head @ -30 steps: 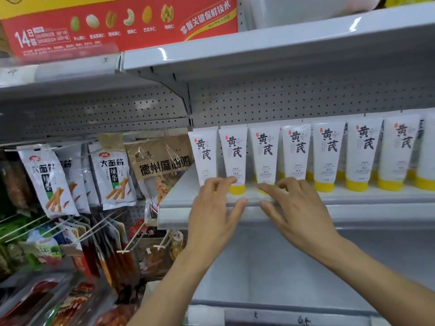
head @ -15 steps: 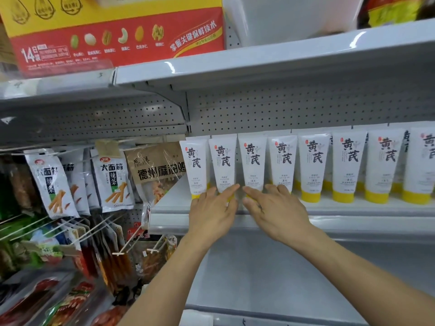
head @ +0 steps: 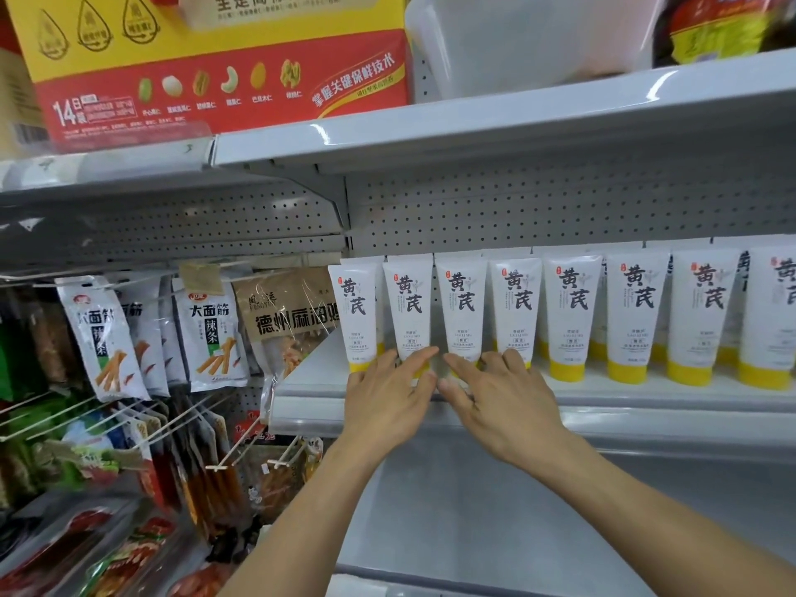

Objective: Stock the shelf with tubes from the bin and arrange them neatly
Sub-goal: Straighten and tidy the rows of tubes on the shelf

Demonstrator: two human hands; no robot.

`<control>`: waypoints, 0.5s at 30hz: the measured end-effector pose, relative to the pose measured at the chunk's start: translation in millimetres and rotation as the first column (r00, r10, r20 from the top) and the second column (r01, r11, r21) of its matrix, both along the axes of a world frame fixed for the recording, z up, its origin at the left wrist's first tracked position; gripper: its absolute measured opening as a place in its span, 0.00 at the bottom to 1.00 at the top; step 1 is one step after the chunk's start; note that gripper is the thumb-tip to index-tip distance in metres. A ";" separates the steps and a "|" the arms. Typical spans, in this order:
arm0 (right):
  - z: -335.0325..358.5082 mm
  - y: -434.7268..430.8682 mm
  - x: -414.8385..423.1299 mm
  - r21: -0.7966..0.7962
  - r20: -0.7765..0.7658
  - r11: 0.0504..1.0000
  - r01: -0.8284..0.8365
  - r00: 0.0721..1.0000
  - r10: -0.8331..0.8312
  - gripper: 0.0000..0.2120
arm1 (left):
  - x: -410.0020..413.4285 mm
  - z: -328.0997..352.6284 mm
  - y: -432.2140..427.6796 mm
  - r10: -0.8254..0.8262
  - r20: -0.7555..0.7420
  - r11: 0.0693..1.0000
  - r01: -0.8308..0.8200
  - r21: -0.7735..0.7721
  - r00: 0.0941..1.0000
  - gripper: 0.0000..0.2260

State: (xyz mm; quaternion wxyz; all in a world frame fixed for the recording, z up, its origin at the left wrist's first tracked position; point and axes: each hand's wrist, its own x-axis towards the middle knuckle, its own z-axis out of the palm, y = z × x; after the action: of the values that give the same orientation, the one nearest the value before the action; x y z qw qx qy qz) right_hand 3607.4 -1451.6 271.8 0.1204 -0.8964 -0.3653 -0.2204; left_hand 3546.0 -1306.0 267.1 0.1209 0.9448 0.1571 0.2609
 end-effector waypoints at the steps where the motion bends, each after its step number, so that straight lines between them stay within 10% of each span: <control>1: 0.4 -0.2 -0.1 0.000 -0.003 1.000 -0.005 1.000 0.005 0.42 | 0.0 0.1 -0.2 -0.001 0.000 1.000 0.001 0.000 1.000 0.19; 15: -6.4 -88.6 18.1 0.334 0.101 0.930 -0.153 0.987 0.127 0.16 | -6.0 -3.5 -62.8 -0.179 0.382 0.983 0.181 0.031 0.907 0.20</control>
State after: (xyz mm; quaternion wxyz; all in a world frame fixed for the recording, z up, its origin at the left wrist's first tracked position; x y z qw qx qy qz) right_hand 3625.4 -1540.1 265.4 0.2748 -0.8245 -0.3890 -0.3056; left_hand 3539.9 -1368.7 263.6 0.1750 0.8857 0.0434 0.4279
